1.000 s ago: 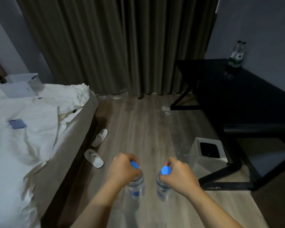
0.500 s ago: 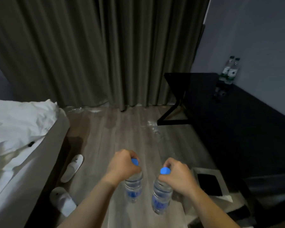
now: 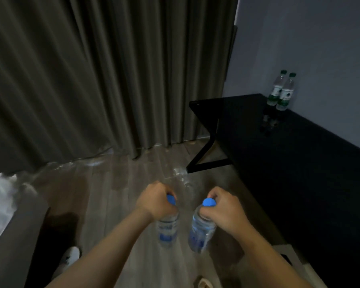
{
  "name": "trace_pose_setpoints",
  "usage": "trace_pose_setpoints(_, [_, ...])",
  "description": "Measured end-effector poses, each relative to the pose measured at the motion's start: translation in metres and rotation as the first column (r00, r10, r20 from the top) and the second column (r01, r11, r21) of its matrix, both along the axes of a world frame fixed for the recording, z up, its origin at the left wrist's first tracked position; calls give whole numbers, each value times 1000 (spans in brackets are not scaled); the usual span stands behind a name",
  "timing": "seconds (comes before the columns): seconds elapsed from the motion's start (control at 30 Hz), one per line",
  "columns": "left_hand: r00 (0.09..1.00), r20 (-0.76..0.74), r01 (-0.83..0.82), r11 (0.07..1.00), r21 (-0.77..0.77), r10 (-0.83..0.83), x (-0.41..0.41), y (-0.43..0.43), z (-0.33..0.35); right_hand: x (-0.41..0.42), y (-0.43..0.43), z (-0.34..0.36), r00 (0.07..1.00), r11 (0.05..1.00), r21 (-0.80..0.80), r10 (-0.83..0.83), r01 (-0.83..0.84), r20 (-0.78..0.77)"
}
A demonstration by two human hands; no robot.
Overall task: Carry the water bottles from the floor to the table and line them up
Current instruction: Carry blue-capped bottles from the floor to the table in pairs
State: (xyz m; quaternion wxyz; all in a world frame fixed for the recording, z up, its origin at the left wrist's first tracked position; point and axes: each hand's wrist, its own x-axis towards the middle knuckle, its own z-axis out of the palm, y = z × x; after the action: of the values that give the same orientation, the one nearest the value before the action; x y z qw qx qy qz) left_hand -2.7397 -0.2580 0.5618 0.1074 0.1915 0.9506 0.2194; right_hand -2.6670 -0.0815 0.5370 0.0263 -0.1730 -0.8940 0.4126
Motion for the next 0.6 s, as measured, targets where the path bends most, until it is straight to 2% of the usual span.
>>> trace_pose_setpoints(0.33, [998,10,56,996,73,-57,-170,119,11,-155,103,8,998,998,-54,21,-24,-56])
trace_pose_setpoints(0.6, [995,-91,58,983,175,-42,-279,212,51,-256,185,37,979,990,-106,-111,94,-170])
